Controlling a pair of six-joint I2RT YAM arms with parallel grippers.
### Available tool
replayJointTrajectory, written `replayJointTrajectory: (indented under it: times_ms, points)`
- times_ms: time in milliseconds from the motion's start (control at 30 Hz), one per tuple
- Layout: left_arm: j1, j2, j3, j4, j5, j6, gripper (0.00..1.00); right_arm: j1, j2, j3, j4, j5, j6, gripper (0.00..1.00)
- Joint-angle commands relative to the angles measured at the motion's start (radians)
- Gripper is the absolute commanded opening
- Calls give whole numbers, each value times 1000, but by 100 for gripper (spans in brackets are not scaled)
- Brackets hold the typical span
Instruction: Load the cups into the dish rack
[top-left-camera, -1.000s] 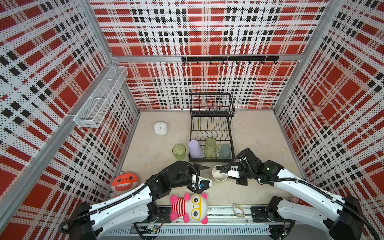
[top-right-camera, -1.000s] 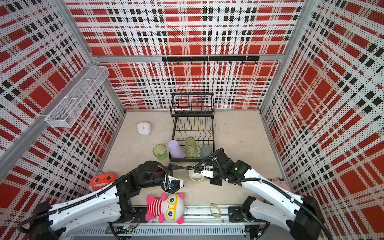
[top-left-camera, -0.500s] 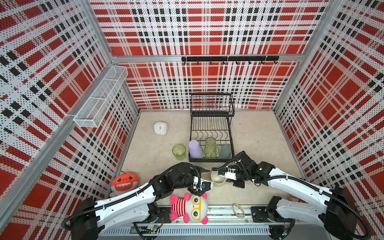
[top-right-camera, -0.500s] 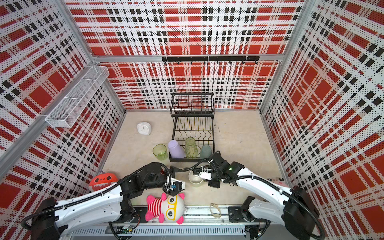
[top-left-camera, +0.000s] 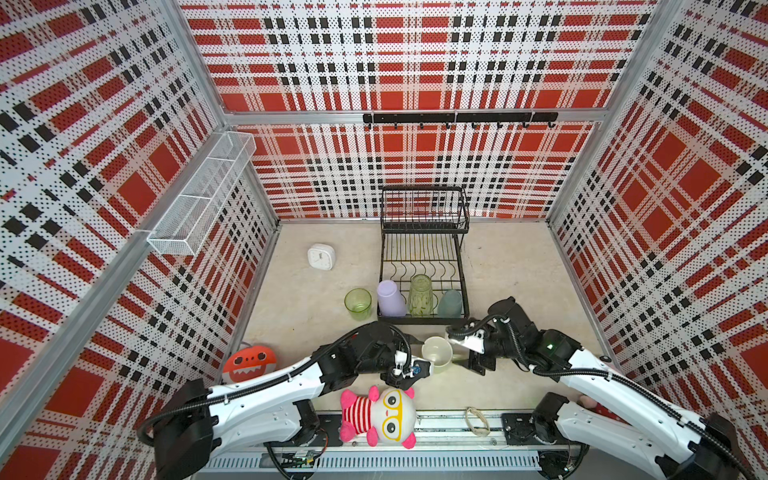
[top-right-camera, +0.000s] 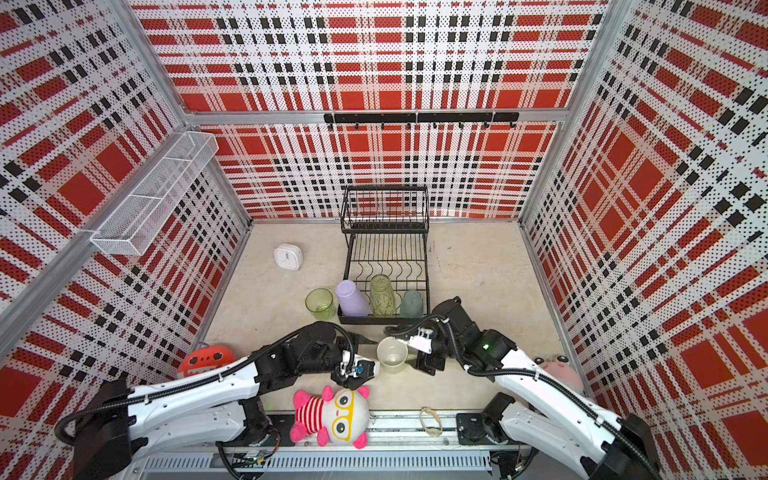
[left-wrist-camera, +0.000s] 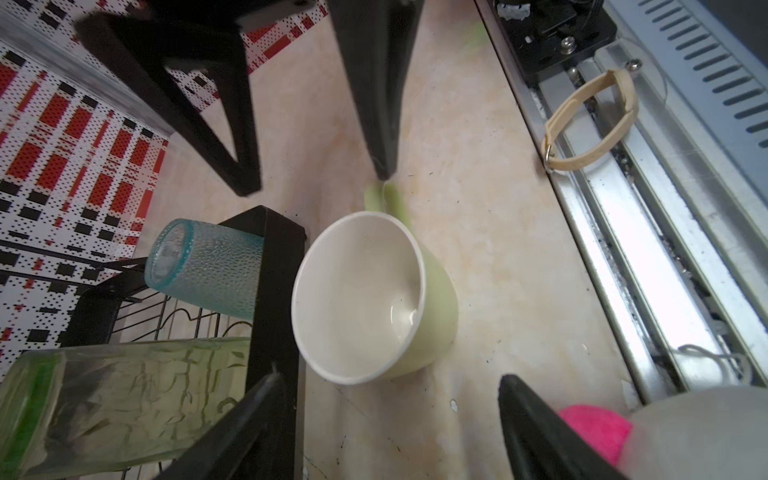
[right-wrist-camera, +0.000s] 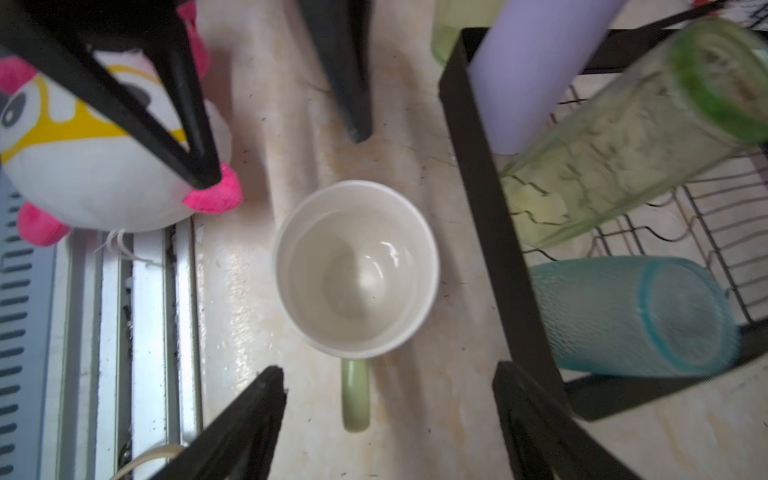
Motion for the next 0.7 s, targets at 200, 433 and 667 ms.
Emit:
replayJointTrajectory:
  times_ms: [200,433,667]
  points:
    - [-90,123,132,-44,-40,-63,81,-381,-88,52,151,-122,540,99]
    - [-99,288,268,-188,-114,-202,73,-536,63,136,12,-58,1128,100]
    - [-99,351,311,-215,-83,-226,61,-539,61,122,-64,-34,1338,100]
